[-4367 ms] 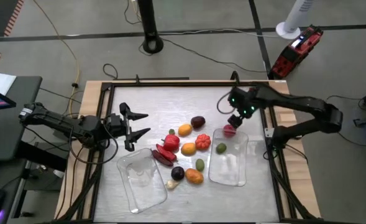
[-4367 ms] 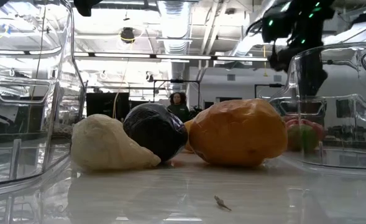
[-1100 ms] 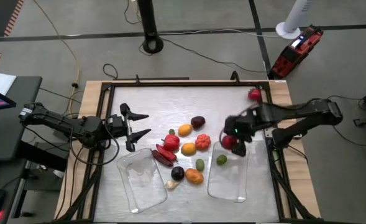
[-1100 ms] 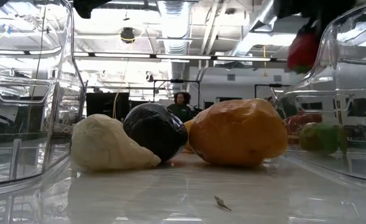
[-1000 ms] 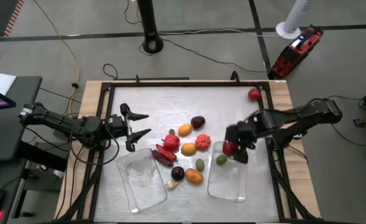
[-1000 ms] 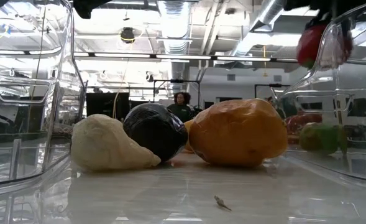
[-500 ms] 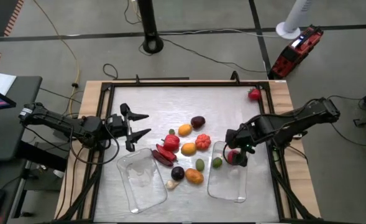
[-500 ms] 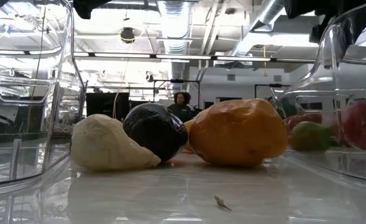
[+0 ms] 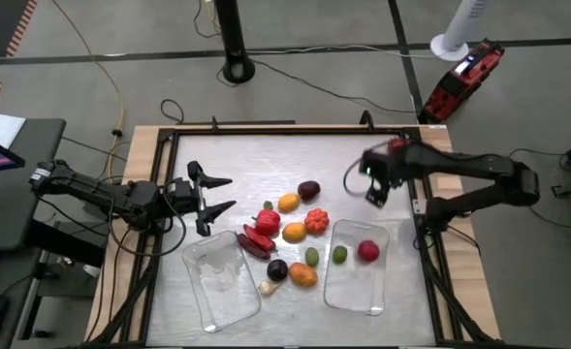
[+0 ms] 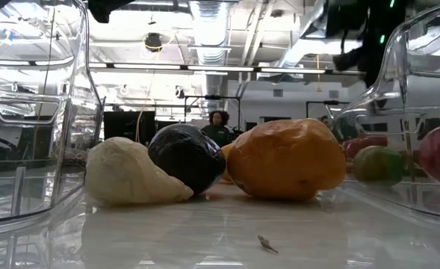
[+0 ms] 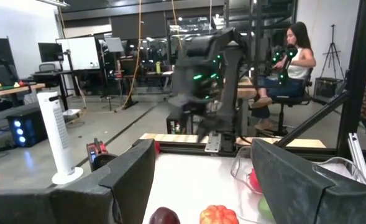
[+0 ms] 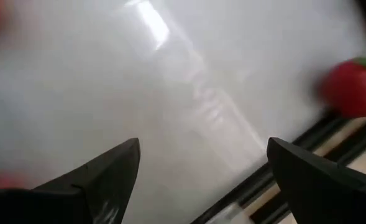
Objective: Sort produce into baskets
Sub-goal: Put the tomato into the right transparent bin
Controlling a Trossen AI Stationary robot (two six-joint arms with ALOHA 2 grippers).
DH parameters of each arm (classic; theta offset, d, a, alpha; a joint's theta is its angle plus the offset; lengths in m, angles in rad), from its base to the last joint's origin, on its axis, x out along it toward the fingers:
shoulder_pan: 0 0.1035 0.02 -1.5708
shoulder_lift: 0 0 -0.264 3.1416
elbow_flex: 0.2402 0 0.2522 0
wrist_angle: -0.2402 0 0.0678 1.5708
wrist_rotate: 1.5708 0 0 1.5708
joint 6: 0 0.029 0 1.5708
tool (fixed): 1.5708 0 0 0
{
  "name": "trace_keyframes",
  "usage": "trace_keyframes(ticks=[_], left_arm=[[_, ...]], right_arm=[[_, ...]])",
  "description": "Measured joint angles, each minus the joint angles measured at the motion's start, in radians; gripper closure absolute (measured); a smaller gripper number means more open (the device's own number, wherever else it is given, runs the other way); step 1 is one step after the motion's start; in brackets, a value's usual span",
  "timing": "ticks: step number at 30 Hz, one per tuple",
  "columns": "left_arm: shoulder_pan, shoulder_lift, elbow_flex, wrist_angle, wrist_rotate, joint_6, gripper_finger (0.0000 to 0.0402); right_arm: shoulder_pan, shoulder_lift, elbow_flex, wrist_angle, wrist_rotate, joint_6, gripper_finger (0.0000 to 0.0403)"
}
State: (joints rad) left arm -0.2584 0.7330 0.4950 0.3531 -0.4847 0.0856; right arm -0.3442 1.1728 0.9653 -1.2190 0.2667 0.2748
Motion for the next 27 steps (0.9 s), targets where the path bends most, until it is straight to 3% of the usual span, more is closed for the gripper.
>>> trace_keyframes(ticks=[3, 7, 13, 22, 27], left_arm=[[0.0, 0.0, 0.0, 0.0, 0.0, 0.002, 0.015], [0.0, 0.0, 0.0, 0.002, -0.001, 0.008, 0.015], [0.0, 0.0, 0.0, 0.003, -0.001, 0.024, 0.015], [0.0, 0.0, 0.0, 0.002, -0.001, 0.03, 0.015], [0.0, 0.0, 0.0, 0.002, -0.001, 0.029, 0.015]], right_arm=[[-0.164, -0.007, -0.051, 0.12, 0.064, -0.102, 0.0027], [-0.346, 0.013, -0.063, 0.251, 0.074, -0.175, 0.0026], [-0.532, 0.092, -0.062, 0.286, 0.075, -0.246, 0.0011], [-0.538, 0.251, -0.06, 0.316, 0.088, -0.219, 0.0005], [-0.522, 0.334, -0.038, 0.303, 0.163, -0.147, 0.0007]])
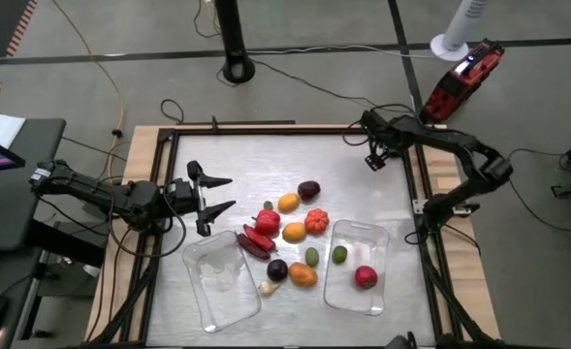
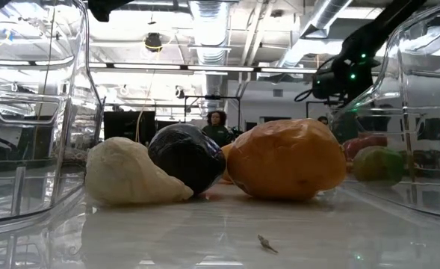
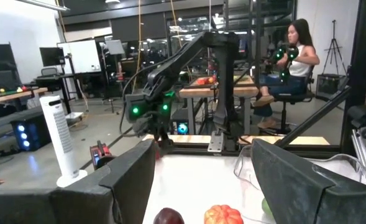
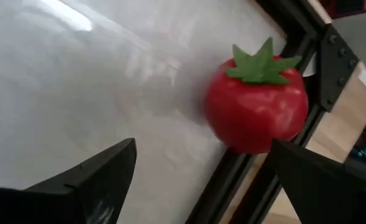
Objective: Sort produce into baskets
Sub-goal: Put the tomato into the right transparent bin
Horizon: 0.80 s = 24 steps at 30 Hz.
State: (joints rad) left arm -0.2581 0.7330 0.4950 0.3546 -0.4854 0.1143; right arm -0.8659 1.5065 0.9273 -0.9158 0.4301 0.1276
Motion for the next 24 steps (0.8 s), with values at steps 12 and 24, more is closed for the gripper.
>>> trace_keyframes(ticks=[12, 24], left_arm=[[0.0, 0.0, 0.0, -0.002, 0.0, 0.01, 0.015], [0.0, 0.0, 0.0, -0.014, 0.0, 0.012, 0.015]], right_arm=[[0.043, 0.061, 0.067, -0.031, 0.095, -0.025, 0.0008], [0.032, 0.267, 0.133, -0.119, 0.25, -0.13, 0.0017]])
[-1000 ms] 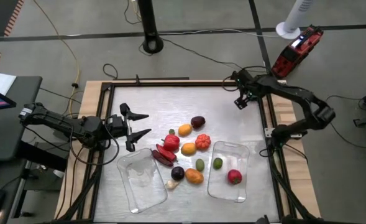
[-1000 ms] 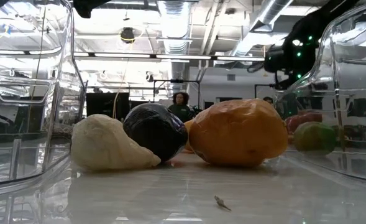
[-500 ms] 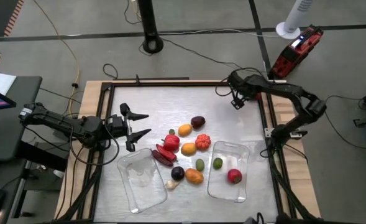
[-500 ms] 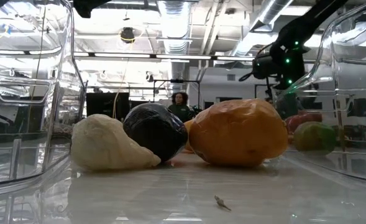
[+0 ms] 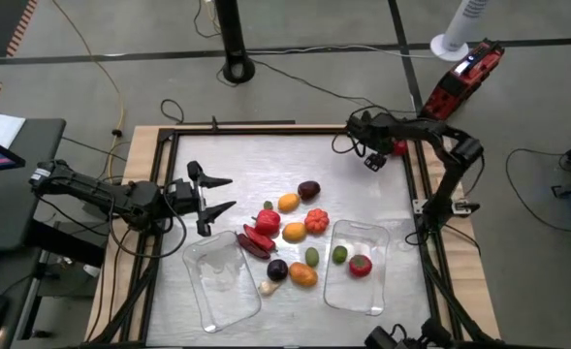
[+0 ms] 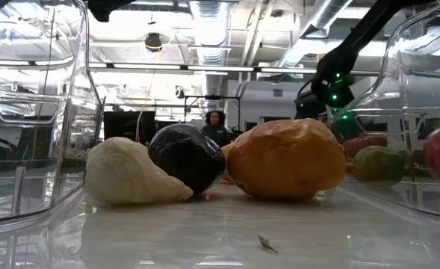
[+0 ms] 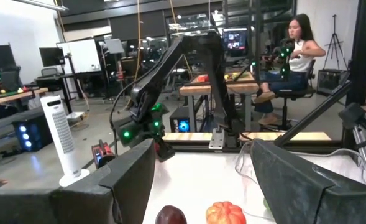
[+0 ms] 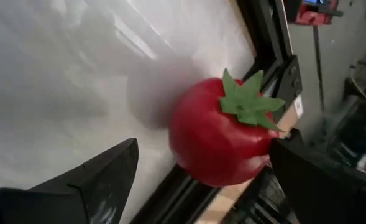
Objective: Sort produce into baskets
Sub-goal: Put the tomato into the right transparent bin
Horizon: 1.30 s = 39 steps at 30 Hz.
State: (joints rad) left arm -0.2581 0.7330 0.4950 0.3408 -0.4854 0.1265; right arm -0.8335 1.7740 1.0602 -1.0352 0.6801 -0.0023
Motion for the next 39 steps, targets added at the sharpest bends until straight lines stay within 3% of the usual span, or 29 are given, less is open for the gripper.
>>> trace_keyframes(ticks=[18, 27, 31, 34, 39], left_arm=[[0.0, 0.0, 0.0, -0.01, 0.0, 0.004, 0.015], [0.0, 0.0, 0.0, -0.012, -0.002, 0.004, 0.015], [0.0, 0.0, 0.0, -0.013, -0.013, 0.004, 0.015], [0.0, 0.0, 0.0, -0.013, -0.018, 0.005, 0.015], [0.0, 0.0, 0.0, -0.013, -0.018, 0.004, 0.015]], right_arm=[[-0.013, 0.057, 0.007, -0.008, 0.022, -0.059, 0.0019], [-0.006, 0.091, 0.007, -0.03, 0.032, -0.054, 0.0073], [0.024, 0.06, 0.007, -0.061, 0.021, -0.022, 0.0076], [0.068, 0.014, 0.007, -0.088, -0.041, 0.003, 0.0072], [0.181, -0.128, 0.007, -0.093, -0.284, 0.051, 0.0072]])
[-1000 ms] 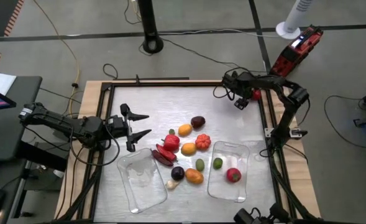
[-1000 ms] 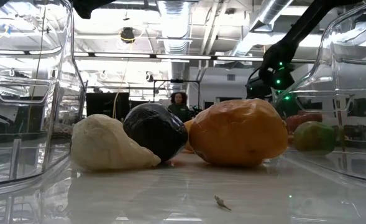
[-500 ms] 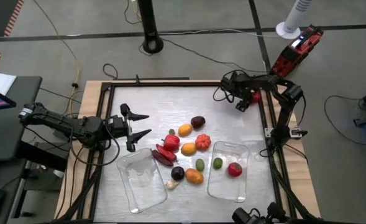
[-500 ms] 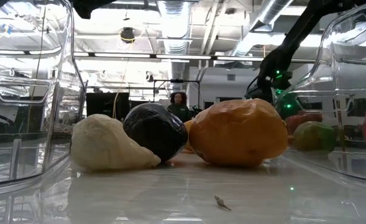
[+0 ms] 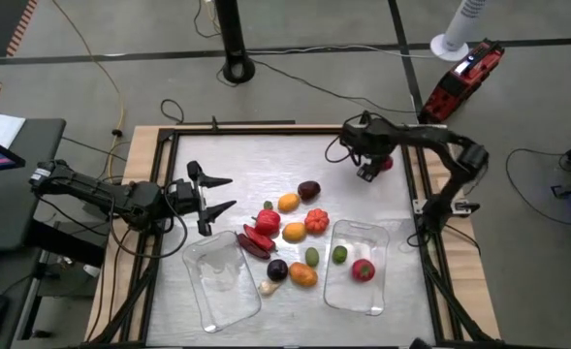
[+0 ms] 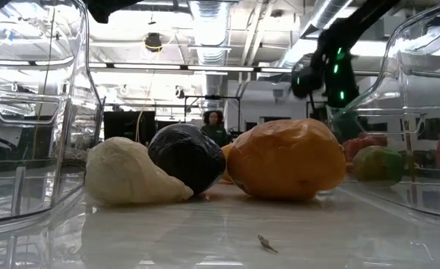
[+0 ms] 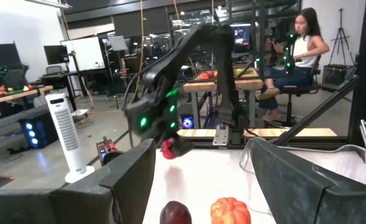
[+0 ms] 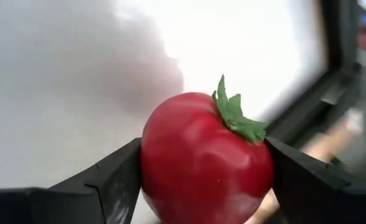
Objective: Sort produce into baskets
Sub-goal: Put the tomato into the right transparent bin
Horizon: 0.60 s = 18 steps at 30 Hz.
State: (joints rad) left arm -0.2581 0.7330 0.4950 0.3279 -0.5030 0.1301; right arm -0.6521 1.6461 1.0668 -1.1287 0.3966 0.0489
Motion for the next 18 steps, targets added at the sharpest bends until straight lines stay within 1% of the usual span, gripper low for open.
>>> trace_keyframes(ticks=[4, 7, 10, 13, 18], left_arm=[[0.0, 0.0, 0.0, 0.0, 0.0, -0.008, 0.015], [0.0, 0.0, 0.0, 0.001, -0.001, -0.009, 0.015], [0.0, 0.0, 0.0, 0.001, -0.001, -0.019, 0.015], [0.0, 0.0, 0.0, 0.001, -0.001, -0.02, 0.015], [0.0, 0.0, 0.0, 0.002, -0.001, -0.037, 0.015]], right_arm=[[0.136, -0.154, 0.0, 0.007, -0.206, 0.066, 0.0072], [0.261, -0.265, 0.0, 0.028, -0.286, 0.131, 0.0072], [0.401, -0.364, 0.0, 0.05, -0.318, 0.208, 0.0072], [0.541, -0.442, 0.0, 0.087, -0.321, 0.289, 0.0072], [0.754, -0.498, 0.0, 0.165, -0.322, 0.409, 0.0071]])
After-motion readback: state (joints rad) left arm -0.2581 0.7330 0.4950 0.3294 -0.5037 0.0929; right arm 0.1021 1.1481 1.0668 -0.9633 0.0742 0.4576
